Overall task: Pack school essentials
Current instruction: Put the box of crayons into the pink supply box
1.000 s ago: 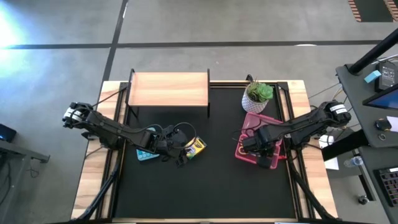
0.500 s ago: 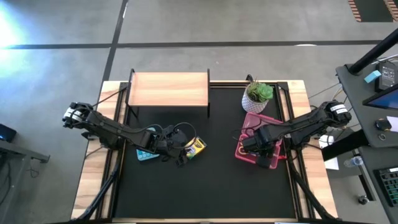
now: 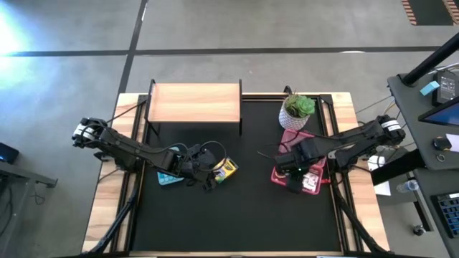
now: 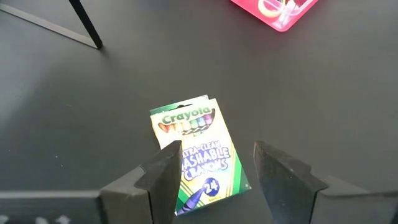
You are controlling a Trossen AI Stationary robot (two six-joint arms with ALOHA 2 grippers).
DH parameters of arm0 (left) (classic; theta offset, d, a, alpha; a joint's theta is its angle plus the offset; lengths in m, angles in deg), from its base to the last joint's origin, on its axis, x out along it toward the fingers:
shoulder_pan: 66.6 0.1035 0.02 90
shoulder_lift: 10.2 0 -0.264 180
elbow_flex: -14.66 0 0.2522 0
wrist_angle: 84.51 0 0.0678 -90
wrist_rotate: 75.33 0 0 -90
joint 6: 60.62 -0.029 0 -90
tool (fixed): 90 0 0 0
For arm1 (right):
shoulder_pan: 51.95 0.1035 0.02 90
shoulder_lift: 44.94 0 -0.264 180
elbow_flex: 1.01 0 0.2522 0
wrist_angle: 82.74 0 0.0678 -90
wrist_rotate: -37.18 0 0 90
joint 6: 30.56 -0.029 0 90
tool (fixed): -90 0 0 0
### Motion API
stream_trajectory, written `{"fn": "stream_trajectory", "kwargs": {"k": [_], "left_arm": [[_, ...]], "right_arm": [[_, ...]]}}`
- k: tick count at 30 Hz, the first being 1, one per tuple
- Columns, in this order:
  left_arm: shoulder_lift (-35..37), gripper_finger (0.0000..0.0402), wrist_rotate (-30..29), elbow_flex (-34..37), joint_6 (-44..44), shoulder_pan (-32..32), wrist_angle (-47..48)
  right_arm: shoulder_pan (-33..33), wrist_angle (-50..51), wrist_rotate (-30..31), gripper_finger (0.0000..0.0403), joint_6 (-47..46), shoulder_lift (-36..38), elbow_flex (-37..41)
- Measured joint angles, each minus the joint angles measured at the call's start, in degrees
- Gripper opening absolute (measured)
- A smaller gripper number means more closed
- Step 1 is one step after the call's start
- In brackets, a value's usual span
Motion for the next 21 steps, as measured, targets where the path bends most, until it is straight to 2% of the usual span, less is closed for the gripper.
{"fn": "stream_trajectory", "kwargs": {"k": [5, 9, 21], "left_arm": [[0.01, 0.0183, 3.99, 0.00, 0.08, 0.01, 0.03], [0.01, 0.0183, 5.41, 0.32, 2.99, -0.01, 0.98], [-1.34, 0.0183, 5.85, 2.98, 13.39, -0.01, 1.56]], "right_arm": [[0.00, -13.85, 6.90, 0.0109, -8.95, -0.01, -2.15], [0.42, -26.57, 11.93, 0.0113, -14.19, -0.06, -0.21], [2.37, -57.37, 12.33, 0.0207, -24.32, -0.11, 11.81]]}}
